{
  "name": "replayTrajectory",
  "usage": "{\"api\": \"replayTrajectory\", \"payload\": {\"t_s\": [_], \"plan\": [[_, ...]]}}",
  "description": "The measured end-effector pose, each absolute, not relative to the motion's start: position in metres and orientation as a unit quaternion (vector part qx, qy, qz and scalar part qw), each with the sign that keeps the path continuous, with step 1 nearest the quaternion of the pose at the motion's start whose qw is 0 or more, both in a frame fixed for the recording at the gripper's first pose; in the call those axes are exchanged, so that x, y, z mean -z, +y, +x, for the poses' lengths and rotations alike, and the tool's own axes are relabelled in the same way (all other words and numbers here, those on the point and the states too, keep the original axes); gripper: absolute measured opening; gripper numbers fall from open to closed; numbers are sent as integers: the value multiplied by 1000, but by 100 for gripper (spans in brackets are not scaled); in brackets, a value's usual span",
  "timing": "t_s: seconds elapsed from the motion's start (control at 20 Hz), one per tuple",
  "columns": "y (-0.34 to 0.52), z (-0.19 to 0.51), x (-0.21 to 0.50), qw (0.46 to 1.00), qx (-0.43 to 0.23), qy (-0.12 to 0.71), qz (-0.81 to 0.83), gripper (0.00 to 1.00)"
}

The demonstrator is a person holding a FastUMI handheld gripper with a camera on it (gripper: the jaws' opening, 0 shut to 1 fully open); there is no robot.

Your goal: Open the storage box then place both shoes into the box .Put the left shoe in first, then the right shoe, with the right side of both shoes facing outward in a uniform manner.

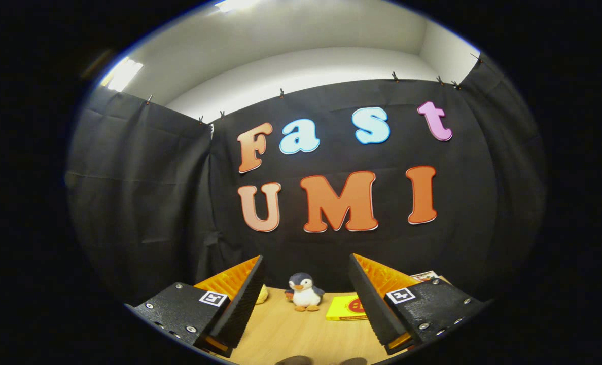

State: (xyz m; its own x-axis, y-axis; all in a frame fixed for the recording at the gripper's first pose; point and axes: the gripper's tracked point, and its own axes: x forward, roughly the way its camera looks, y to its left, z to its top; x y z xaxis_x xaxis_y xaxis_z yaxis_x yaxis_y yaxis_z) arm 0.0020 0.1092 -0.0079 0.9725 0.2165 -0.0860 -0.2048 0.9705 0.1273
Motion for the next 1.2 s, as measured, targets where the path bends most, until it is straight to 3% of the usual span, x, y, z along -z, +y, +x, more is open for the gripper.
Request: {"api": "replayTrajectory", "payload": {"t_s": [0.35, 0.55, 0.85, 1.2], "plan": [[193, -14, 81, 930, -202, 202, 232, 97], [232, -20, 137, 877, -216, 310, 297, 96], [302, -46, 210, 797, -247, 442, 330, 97], [343, -73, 292, 751, -259, 527, 303, 97]]}}
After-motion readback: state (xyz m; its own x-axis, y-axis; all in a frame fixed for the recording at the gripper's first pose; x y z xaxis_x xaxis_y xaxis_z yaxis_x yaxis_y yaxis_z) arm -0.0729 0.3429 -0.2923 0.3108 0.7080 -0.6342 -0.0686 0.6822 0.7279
